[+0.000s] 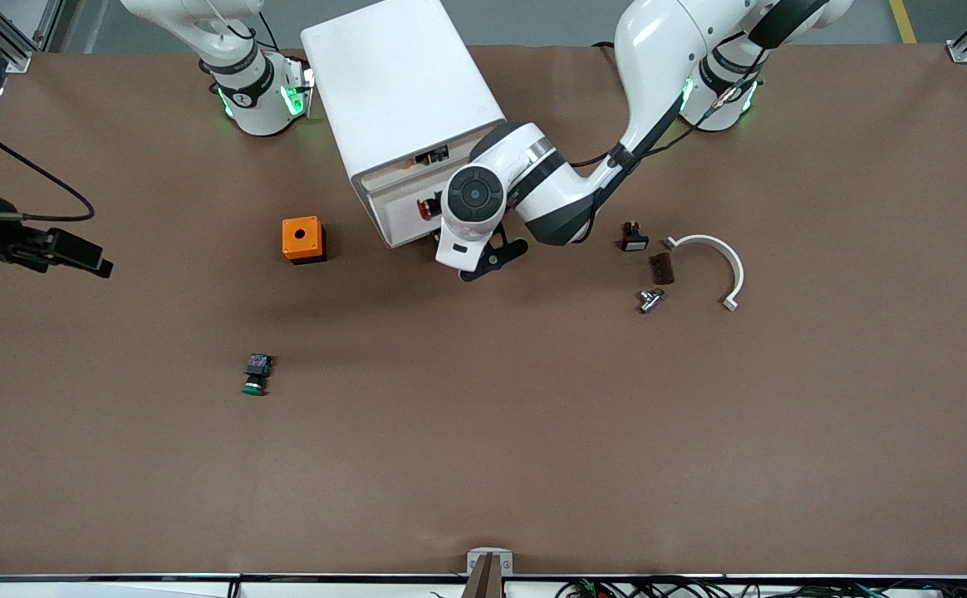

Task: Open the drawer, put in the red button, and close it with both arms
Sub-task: 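Push the drawer shut into the white cabinet with the left gripper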

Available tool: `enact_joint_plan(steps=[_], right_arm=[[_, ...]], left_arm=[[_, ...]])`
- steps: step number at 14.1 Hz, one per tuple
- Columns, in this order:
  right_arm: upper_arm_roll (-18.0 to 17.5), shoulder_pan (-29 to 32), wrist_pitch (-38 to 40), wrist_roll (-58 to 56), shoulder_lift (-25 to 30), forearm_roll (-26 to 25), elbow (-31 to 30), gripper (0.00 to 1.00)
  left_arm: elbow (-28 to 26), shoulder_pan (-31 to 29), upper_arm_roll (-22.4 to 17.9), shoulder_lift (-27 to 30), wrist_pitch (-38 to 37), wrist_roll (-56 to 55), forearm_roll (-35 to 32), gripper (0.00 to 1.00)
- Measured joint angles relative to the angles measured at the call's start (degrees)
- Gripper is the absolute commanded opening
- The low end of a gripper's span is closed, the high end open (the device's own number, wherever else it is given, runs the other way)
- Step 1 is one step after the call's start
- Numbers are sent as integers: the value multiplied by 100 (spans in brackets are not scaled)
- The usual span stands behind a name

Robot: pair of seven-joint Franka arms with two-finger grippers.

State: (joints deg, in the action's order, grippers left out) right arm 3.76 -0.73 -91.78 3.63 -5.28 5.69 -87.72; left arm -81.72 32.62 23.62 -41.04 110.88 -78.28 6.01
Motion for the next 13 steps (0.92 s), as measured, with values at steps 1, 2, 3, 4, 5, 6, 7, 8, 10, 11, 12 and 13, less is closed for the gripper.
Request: enact_joint_plan(steps=[1, 2, 3, 4, 5, 6, 7, 8, 10, 11, 12, 13], right_arm=[[-4, 1, 39, -15, 76, -7, -1, 100], [-19, 1, 93, -15, 149, -33, -2, 100], [-37, 1, 148, -15, 214, -71, -7, 100], [-53, 0, 175, -15, 268, -111, -21, 100], [-63, 0, 185, -15, 322, -133, -48, 100], [-68, 0, 198, -14, 373, -145, -73, 100], [-71, 0, 225, -11, 425, -162, -91, 100], [-79, 0, 274, -9, 494, -193, -116, 100], [-95, 0, 374, 32, 630, -230, -168, 100], [-98, 0, 409, 44, 679, -238, -192, 100], [-100, 0, 426, 47, 703, -254, -204, 100], [-100, 0, 441, 47, 708, -279, -205, 100]], left_arm=[[-18, 19, 0, 0, -5, -44, 102, 100], [-37, 33, 0, 0, -8, -62, 217, 100], [-59, 43, 1, 0, -9, -64, 343, 100], [-88, 57, 1, 0, -9, -64, 475, 100], [-116, 77, 2, -1, -9, -64, 612, 100], [-147, 97, 2, -6, -9, -64, 776, 100], [-173, 110, 2, -13, -9, -64, 904, 100], [-194, 116, 2, -19, -9, -64, 1000, 100], [-220, 116, 1, -24, -9, -64, 1147, 100], [-225, 116, 1, -25, -9, -63, 1171, 100], [-226, 116, 1, -25, -9, -63, 1177, 100], [-226, 116, 1, -25, -9, -63, 1179, 100]])
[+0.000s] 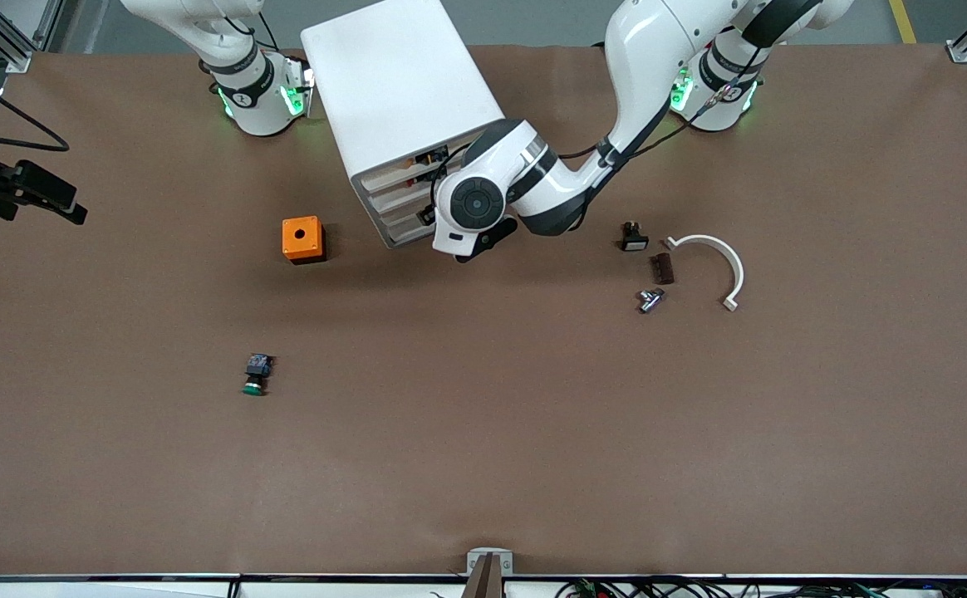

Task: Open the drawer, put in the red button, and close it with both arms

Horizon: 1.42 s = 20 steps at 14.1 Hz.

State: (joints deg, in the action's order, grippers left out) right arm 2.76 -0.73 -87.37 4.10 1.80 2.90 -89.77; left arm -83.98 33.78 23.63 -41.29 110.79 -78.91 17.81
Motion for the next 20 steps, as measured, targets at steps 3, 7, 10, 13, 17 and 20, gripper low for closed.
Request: enact_joint_plan(steps=[3, 7, 10, 13, 17, 20], right_arm=[[4, 0, 15, 8, -1, -54, -8, 100], [19, 1, -8, 20, -1, -67, -9, 100], [21, 1, -18, 30, -1, -66, -9, 100], [21, 1, -43, 34, -1, -65, -9, 100], [29, 2, -247, 33, -1, -64, -8, 100], [49, 11, -327, 32, -1, -63, -7, 100]], left_arm=[[-8, 0, 5, -8, 0, 0, 36, 100], [-19, 0, 15, -16, 0, 32, 162, 100], [-19, -3, 15, -19, 0, 89, 176, 100], [-4, -29, 14, -19, 7, 89, 189, 100], [188, -207, -21, 64, 20, 89, -115, 100], [330, -501, -42, 391, 17, 88, -851, 100]])
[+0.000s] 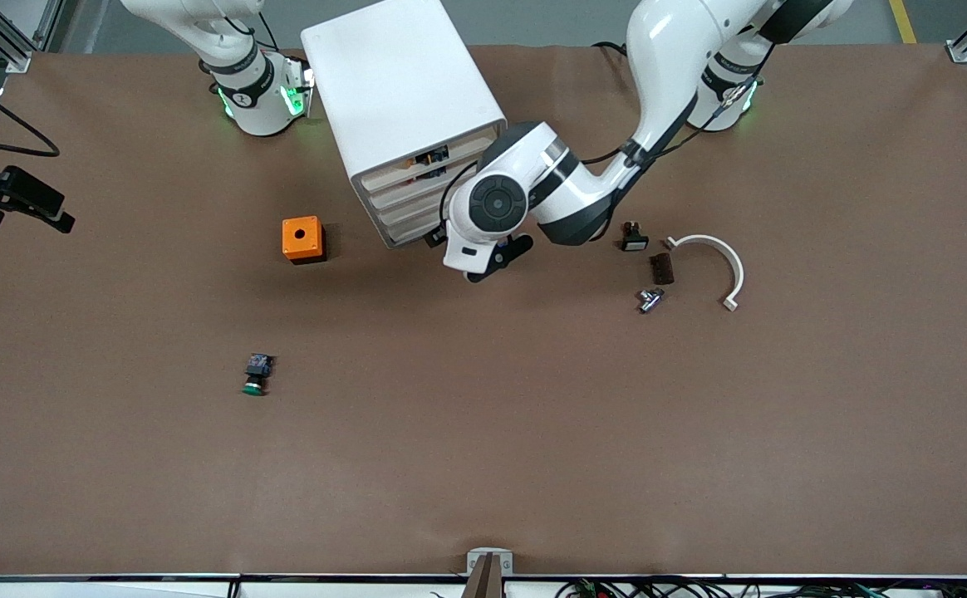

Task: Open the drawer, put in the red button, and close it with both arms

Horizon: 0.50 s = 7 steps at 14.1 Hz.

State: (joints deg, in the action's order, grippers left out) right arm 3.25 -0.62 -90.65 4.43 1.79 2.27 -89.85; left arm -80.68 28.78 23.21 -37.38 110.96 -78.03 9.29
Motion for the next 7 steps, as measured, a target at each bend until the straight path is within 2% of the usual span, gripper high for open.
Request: enact_joint_plan(steps=[3, 7], right_arm=[[6, 2, -8, 0, 0, 0, 0, 100], [9, 3, -8, 0, 0, 2, 1, 100]], left_arm=[[105, -599, -16, 522, -322, 338, -200, 100], [122, -1467, -26, 1362, -1377, 1484, -590, 100]])
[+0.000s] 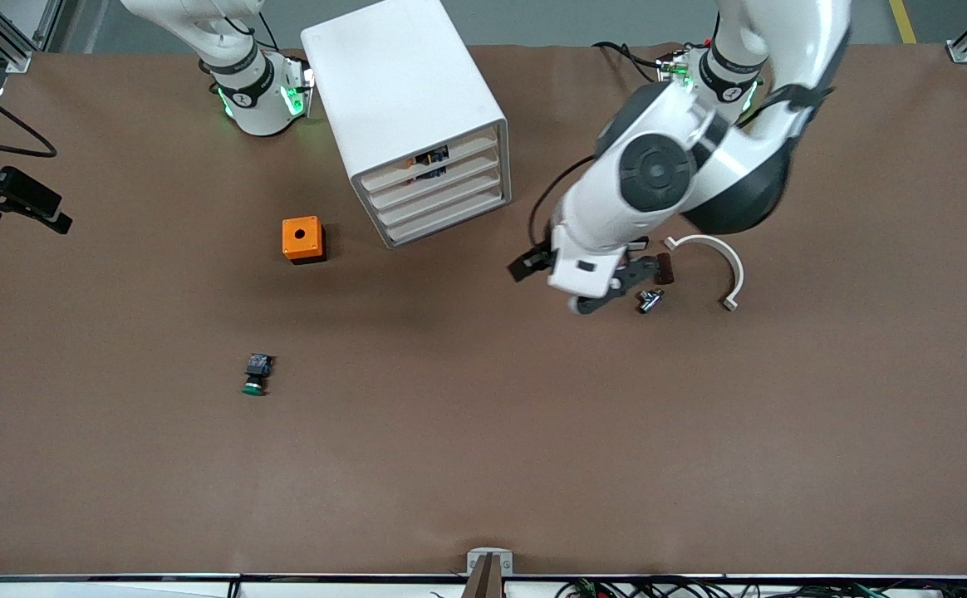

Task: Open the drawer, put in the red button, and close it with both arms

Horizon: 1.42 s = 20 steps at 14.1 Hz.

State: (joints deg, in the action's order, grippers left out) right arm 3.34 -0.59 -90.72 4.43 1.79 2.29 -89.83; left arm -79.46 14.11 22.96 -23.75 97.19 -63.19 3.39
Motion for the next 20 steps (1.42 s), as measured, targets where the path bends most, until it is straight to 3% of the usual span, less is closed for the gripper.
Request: enact_joint_plan(steps=[8, 11, 16, 20], right_arm=[[1, 0, 2, 0, 0, 0, 0, 100], [1, 1, 5, 0, 0, 1, 0, 100], [0, 1, 6, 0, 0, 1, -1, 100], [0, 0, 6, 0, 0, 1, -1, 100]], left_arm=[[-28, -1782, -32, 880, -1645, 3677, -120, 100], [-209, -1825, -508, 1224, -1948, 4660, -115, 100], [-1257, -1533, -1601, 2138, -1730, 5790, -96, 100], [-1987, -1530, -1881, 2653, -818, 6109, -96, 100]])
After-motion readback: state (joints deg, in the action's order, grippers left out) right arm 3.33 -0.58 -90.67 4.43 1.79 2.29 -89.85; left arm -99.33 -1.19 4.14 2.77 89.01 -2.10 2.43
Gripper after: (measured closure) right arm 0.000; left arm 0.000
